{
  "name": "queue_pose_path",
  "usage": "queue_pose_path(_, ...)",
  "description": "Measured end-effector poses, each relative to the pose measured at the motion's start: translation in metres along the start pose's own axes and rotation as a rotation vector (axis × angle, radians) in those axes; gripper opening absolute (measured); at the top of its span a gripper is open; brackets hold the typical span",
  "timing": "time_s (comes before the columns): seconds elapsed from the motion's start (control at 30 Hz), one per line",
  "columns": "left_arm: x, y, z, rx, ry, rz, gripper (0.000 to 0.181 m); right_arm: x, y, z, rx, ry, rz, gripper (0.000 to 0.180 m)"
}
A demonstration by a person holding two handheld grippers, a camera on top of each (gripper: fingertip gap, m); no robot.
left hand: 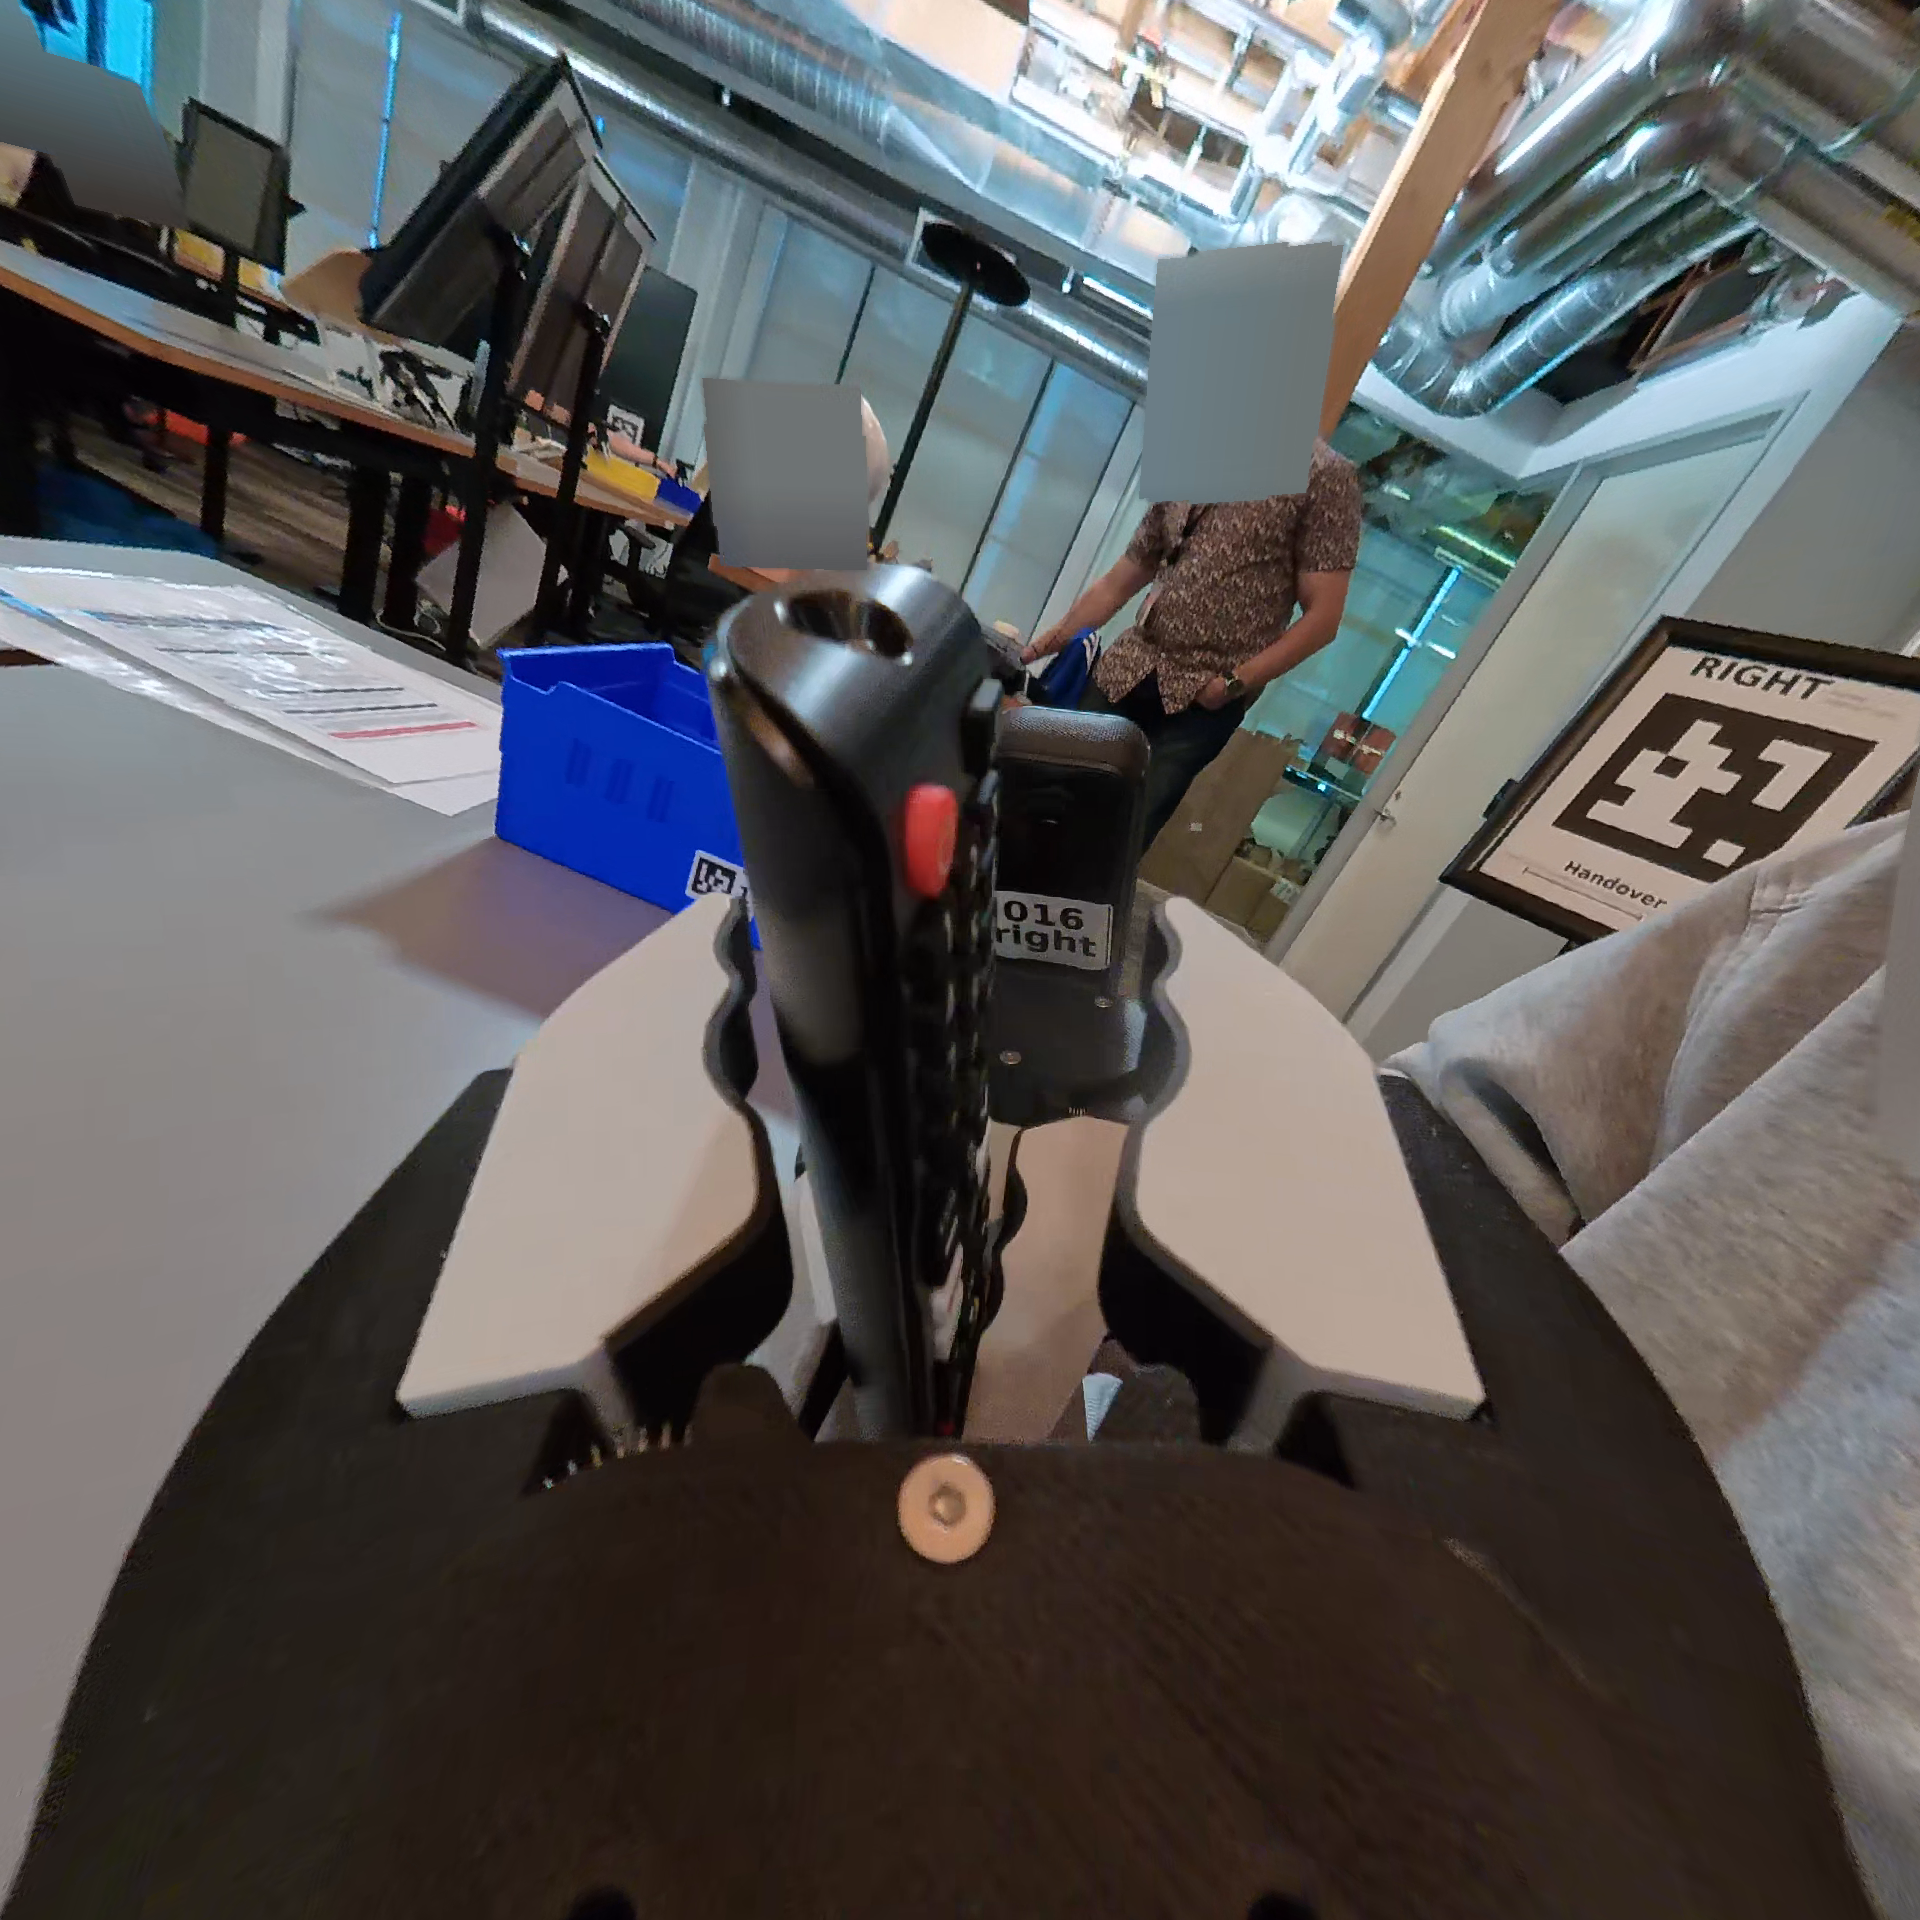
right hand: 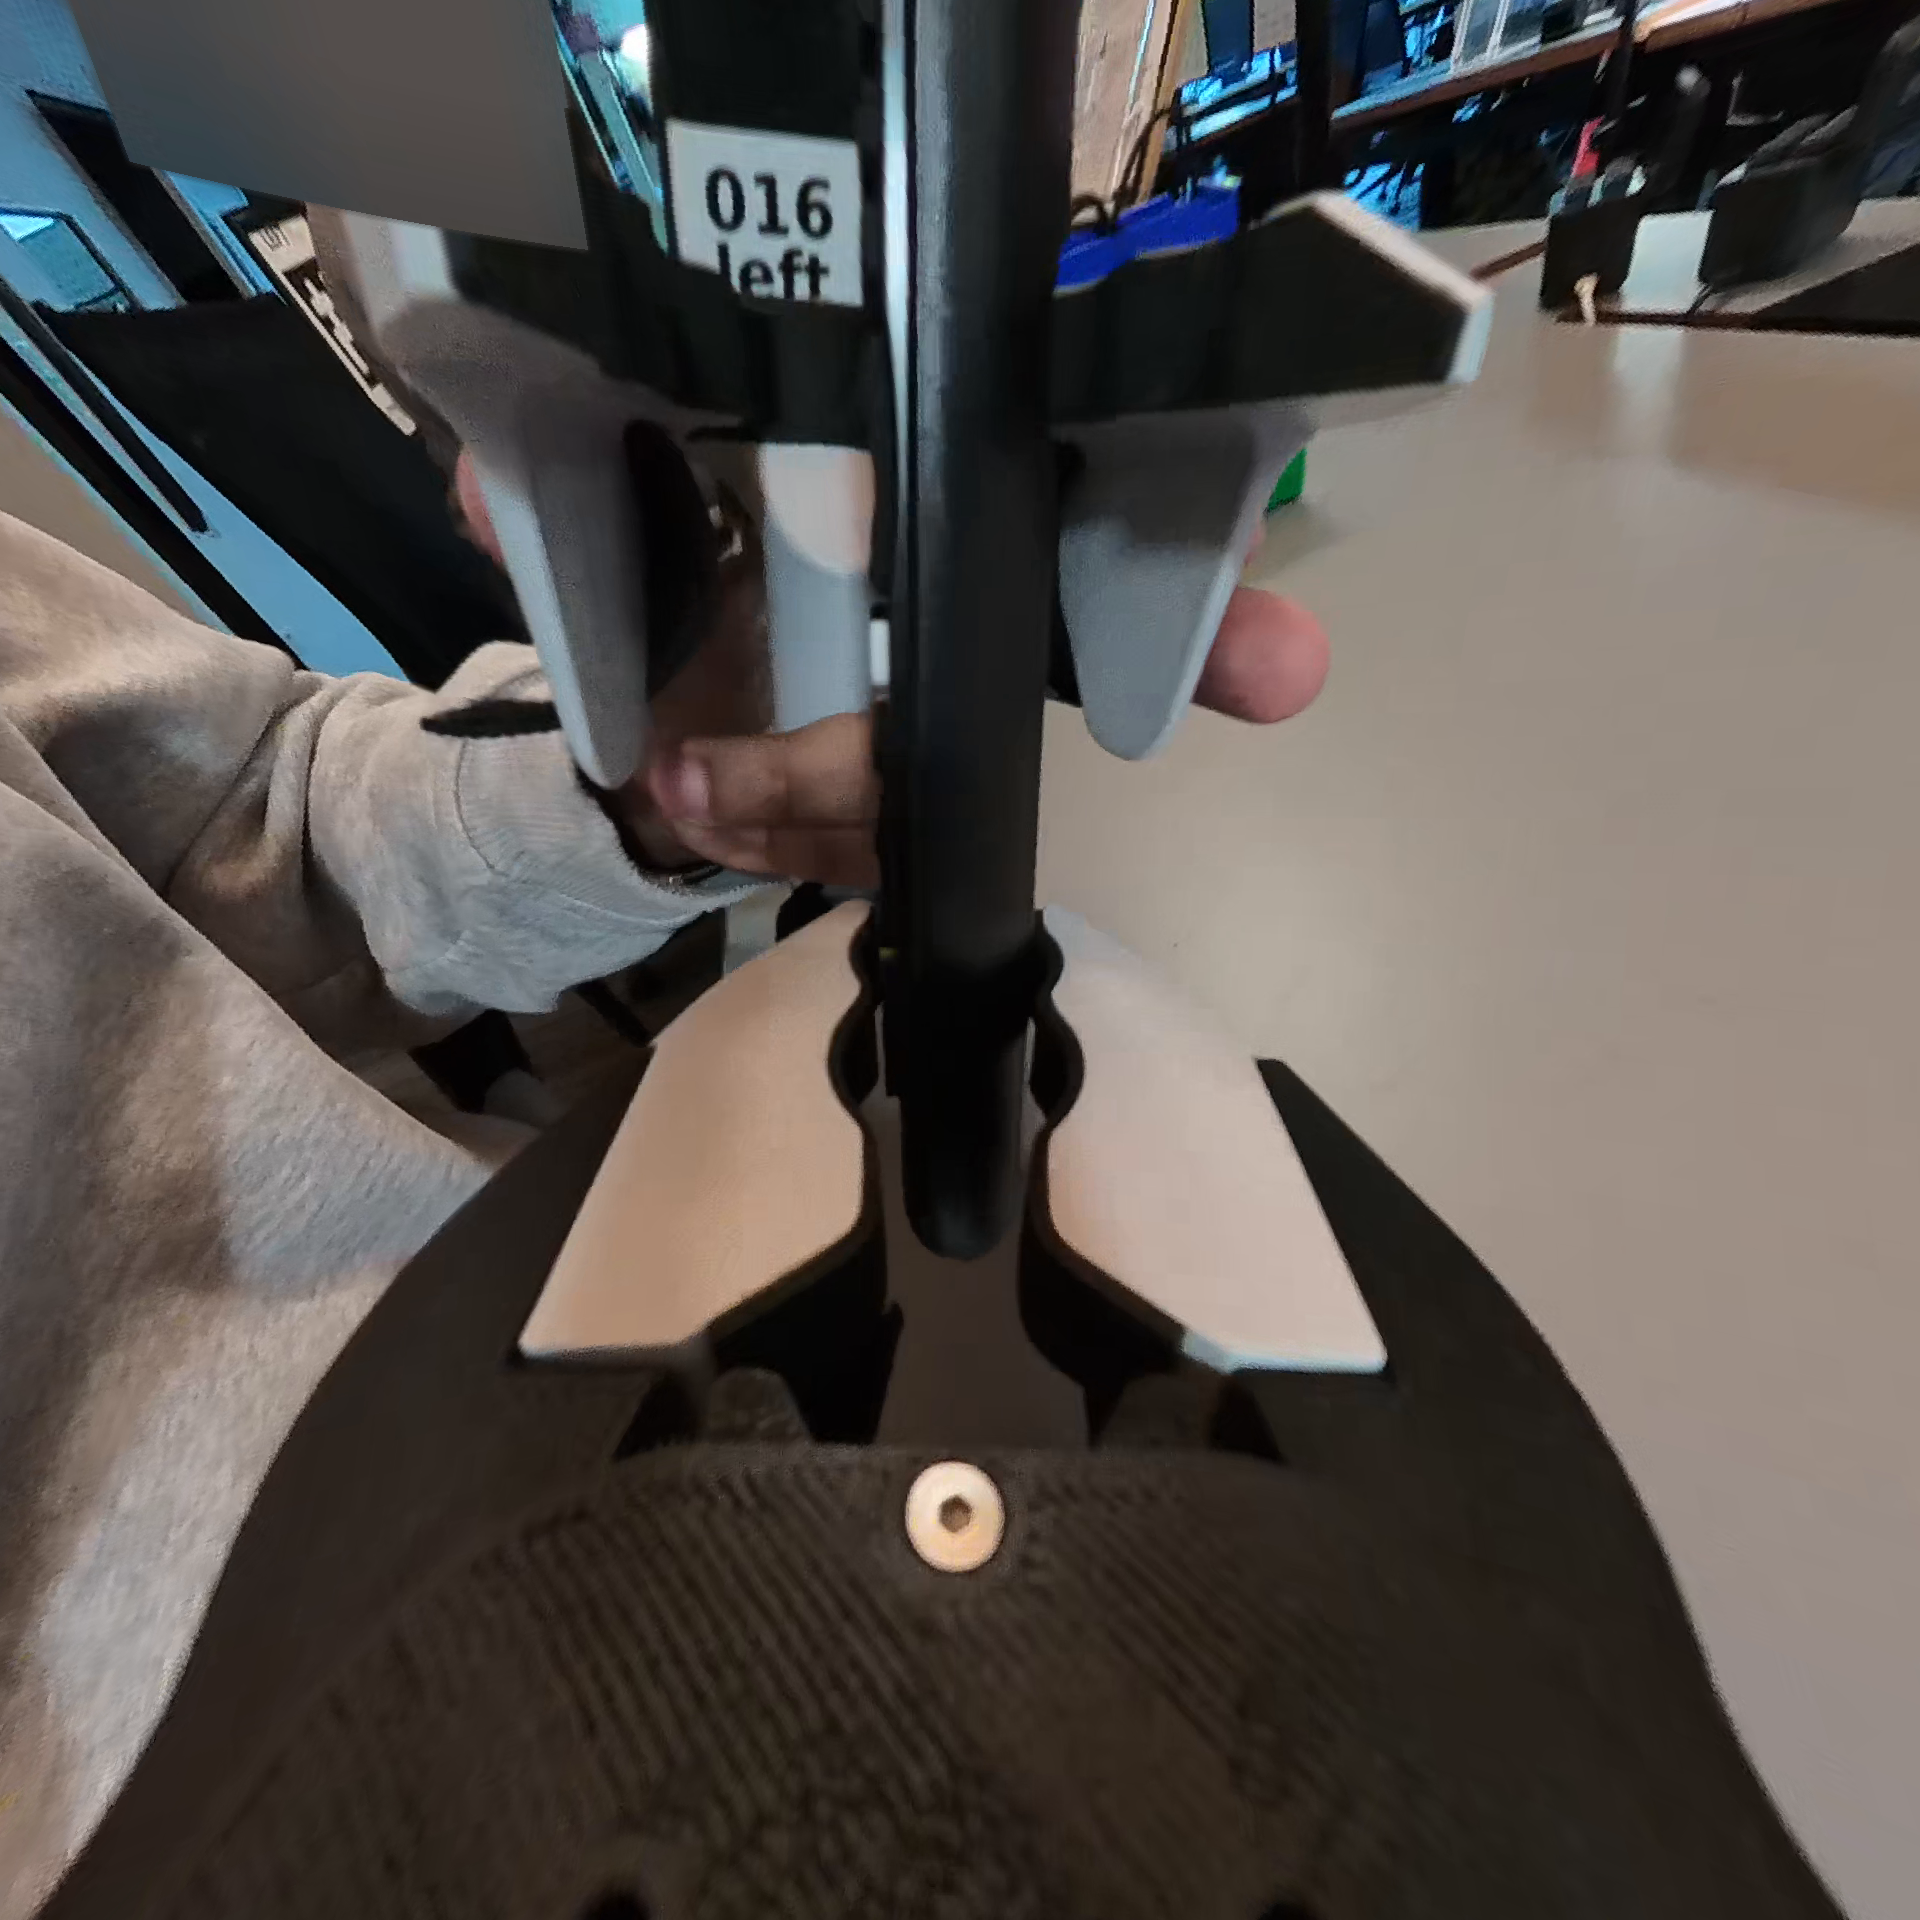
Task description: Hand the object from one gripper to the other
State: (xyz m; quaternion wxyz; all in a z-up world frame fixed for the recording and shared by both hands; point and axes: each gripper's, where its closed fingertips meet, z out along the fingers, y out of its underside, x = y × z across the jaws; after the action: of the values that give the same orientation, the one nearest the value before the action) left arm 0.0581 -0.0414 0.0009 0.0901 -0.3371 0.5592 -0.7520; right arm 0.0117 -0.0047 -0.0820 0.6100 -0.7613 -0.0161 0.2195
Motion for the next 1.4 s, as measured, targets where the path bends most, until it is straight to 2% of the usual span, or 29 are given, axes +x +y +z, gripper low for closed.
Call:
queue_pose_path(0.23,0.001,-0.003,-0.002,0.023,0.009,0.016,0.078,0.003,-0.023,-0.014,0.140,-0.008,0.016,0.026)
queue_pose_path(0.53,0.000,-0.010,-0.011,0.087,0.063,-0.029,0.069,0.003,-0.043,-0.030,0.275,-0.019,-0.015,0.026)
queue_pose_path(0.73,0.004,-0.005,-0.010,0.055,0.086,-0.004,0.059,0.002,-0.042,-0.030,0.278,-0.039,-0.008,0.026)
queue_pose_path(0.97,0.011,-0.006,-0.010,0.038,0.107,0.018,0.049,-0.009,-0.028,-0.016,0.195,-0.080,-0.031,0.026)
queue_pose_path(1.13,0.013,-0.002,-0.011,0.019,0.131,0.027,0.026,-0.010,-0.027,-0.015,0.188,-0.085,-0.024,0.027)
queue_pose_path(1.33,0.004,0.003,-0.010,-0.013,0.060,0.089,0.025,-0.002,-0.023,-0.015,0.165,-0.057,-0.003,0.028)
queue_pose_path(1.4,-0.002,0.006,-0.011,-0.027,0.028,0.104,0.025,0.003,-0.024,-0.018,0.168,-0.043,0.006,0.037)
